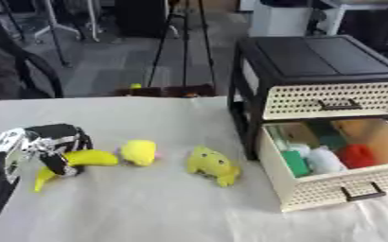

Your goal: Pick up objects from table and place into drawer.

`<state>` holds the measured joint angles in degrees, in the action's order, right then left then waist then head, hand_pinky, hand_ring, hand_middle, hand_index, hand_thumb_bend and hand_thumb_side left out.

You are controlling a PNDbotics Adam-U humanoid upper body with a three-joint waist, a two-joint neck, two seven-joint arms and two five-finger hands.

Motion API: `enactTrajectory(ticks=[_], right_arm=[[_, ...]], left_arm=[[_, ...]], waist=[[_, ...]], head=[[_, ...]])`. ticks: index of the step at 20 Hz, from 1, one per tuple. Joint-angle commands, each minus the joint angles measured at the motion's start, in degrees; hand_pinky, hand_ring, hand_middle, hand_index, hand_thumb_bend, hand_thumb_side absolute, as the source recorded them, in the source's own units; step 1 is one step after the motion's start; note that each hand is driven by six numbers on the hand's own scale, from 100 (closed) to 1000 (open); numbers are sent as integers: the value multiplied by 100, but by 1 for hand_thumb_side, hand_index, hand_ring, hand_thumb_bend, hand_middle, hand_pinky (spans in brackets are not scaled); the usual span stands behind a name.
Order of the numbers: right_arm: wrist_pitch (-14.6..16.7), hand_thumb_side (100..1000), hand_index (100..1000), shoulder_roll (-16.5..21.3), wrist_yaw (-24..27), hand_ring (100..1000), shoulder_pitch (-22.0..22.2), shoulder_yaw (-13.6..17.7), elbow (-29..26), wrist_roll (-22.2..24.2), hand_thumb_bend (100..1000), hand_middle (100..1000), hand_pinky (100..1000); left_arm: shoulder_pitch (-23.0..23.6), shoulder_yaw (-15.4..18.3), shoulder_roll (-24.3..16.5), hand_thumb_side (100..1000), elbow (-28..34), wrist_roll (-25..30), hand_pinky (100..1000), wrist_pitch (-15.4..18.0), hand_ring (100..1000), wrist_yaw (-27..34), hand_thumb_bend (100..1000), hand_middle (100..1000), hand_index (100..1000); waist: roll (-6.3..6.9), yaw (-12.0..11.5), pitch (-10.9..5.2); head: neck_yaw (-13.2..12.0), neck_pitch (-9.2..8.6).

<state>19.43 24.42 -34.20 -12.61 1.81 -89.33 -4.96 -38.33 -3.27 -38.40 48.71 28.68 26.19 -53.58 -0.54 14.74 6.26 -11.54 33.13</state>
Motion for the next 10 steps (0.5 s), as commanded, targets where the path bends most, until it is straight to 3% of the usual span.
enactTrajectory(ticks=[1,5,10], right_arm=[[-16,1000,689,82,-37,226,-78,79,-51,-14,100,314,158],[-24,1000,689,80,-53,226,-61,93,-31,-31,100,311,158],[-28,1000,686,68,-59,226,-47,93,-27,-30,100,309,158]], left_arm=[[-58,57,-360,134,456,225,150,-3,198,371,100,209,398],[-65,116,-636,139,1352,347,139,-45,187,1026,100,201,397],[-204,79,-675,138,2280,452,136,-288,183,1775,100,200,402]], waist=[[-10,-12,-97],[-6,-31,-134],[-12,-22,-170]], head=[[32,-23],[73,3],[93,7]])
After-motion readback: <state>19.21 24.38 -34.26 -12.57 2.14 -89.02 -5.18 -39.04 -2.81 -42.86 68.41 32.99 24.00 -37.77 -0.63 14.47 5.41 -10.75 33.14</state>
